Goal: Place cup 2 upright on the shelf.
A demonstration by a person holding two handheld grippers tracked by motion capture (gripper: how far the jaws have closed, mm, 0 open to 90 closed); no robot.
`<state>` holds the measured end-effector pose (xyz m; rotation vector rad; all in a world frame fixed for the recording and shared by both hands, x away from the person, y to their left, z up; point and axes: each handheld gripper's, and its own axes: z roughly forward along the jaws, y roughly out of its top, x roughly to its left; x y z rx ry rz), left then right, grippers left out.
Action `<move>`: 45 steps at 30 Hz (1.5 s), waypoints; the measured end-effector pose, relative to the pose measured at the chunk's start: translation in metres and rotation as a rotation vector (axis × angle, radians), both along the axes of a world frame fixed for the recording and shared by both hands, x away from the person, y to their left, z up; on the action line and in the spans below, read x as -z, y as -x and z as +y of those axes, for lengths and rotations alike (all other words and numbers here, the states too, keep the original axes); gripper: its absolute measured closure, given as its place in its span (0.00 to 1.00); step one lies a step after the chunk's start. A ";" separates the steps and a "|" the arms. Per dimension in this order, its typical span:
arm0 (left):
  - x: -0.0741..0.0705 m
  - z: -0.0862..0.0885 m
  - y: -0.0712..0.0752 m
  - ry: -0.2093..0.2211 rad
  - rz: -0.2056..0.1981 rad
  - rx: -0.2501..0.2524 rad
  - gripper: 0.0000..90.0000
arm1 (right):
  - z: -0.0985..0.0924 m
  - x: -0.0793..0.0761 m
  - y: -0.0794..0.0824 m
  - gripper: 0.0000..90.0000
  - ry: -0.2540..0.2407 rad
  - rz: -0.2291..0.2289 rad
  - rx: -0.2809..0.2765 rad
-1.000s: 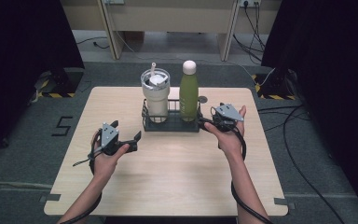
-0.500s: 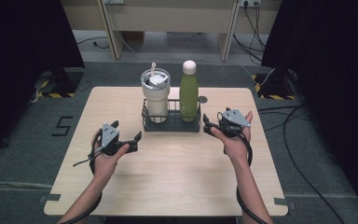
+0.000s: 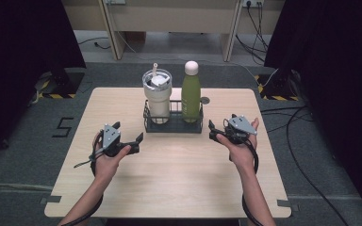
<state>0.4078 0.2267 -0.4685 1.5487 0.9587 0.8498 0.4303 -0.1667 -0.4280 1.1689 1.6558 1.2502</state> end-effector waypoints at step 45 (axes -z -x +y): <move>0.001 0.000 0.000 -0.006 0.001 0.003 0.00 | -0.039 0.041 0.033 0.16 -0.016 0.054 0.066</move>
